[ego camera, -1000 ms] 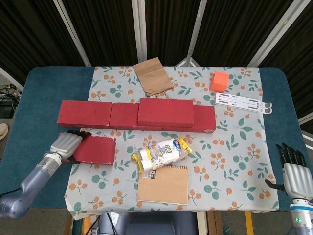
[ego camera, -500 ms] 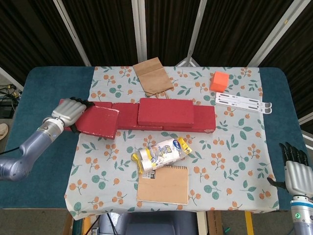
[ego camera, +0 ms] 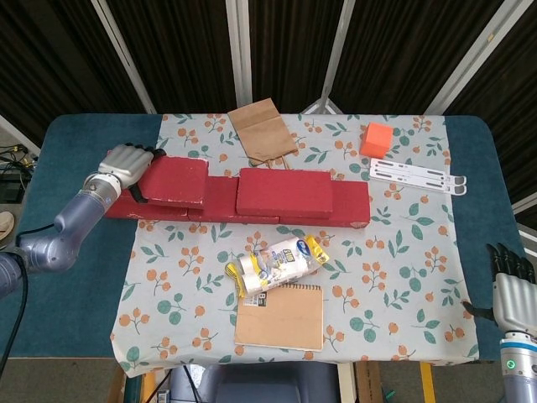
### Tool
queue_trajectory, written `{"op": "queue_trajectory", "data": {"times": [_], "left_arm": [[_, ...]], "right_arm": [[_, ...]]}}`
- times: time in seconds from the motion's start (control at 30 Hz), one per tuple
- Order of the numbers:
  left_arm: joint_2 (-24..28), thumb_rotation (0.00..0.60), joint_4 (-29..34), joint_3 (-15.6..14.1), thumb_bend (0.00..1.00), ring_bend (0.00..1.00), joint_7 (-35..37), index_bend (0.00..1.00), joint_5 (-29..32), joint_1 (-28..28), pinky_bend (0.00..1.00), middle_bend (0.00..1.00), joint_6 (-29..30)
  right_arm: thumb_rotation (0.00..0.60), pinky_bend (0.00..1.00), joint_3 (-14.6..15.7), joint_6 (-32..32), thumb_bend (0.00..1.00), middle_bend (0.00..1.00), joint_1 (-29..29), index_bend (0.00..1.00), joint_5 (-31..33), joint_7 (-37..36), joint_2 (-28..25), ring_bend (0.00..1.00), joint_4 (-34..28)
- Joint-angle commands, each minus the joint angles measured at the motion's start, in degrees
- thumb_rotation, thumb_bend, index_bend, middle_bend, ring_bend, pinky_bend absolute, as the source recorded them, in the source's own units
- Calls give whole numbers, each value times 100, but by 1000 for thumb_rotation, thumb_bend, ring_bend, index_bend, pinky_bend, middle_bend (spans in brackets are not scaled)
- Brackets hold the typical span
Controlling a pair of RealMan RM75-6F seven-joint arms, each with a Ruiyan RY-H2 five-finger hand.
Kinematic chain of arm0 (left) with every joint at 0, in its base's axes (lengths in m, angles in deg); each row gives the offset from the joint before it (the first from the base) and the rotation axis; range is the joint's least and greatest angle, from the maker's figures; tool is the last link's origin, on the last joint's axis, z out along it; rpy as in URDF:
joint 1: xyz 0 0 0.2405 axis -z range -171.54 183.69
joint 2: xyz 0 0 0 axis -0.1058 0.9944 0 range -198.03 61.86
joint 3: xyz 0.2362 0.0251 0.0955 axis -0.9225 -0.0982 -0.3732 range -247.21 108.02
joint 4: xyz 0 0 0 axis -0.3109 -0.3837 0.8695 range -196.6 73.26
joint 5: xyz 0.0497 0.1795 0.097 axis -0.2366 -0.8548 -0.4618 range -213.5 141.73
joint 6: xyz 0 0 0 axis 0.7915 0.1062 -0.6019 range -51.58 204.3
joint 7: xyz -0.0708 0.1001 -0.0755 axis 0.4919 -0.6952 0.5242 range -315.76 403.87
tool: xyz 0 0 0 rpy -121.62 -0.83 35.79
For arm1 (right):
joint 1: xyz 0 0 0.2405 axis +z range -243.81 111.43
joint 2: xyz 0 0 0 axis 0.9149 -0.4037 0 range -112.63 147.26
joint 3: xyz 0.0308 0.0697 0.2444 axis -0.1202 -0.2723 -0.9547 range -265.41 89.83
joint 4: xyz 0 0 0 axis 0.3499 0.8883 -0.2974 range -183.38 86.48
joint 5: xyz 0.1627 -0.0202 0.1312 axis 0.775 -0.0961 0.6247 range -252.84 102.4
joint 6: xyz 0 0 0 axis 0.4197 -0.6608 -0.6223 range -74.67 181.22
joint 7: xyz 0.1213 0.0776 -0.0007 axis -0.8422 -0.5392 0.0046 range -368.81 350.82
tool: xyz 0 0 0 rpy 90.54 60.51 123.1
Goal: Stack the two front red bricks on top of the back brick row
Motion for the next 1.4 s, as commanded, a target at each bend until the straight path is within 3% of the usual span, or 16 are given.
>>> {"op": "queue_trajectory", "data": {"times": [0.03, 0.27, 0.47, 0.83, 1.4], "left_arm": [[-93, 600, -109, -26, 42, 201, 139, 319, -44, -9, 193, 342, 2], [-322, 600, -251, 57, 42, 201, 394, 313, -437, -116, 193, 336, 211], [-610, 600, -446, -51, 42, 201, 429, 284, -625, -140, 193, 316, 264], [-1196, 600, -1052, -132, 42, 201, 535, 250, -365, 1, 190, 281, 159], [-1472, 600, -1148, -357, 42, 201, 314, 250, 133, 399, 188, 279, 169]], "right_arm": [[600, 0, 4, -23, 70, 32, -2, 0, 1, 3, 0, 0, -9], [600, 0, 37, -26, 70, 31, -3, 0, -42, -65, -32, 0, -32], [600, 0, 42, -37, 70, 31, -12, 0, -89, -192, -73, 0, -28], [600, 0, 58, -18, 71, 32, -16, 0, -122, -358, -137, 0, 8], [600, 0, 70, 36, 70, 32, 10, 0, -78, -452, -183, 0, 36]]}}
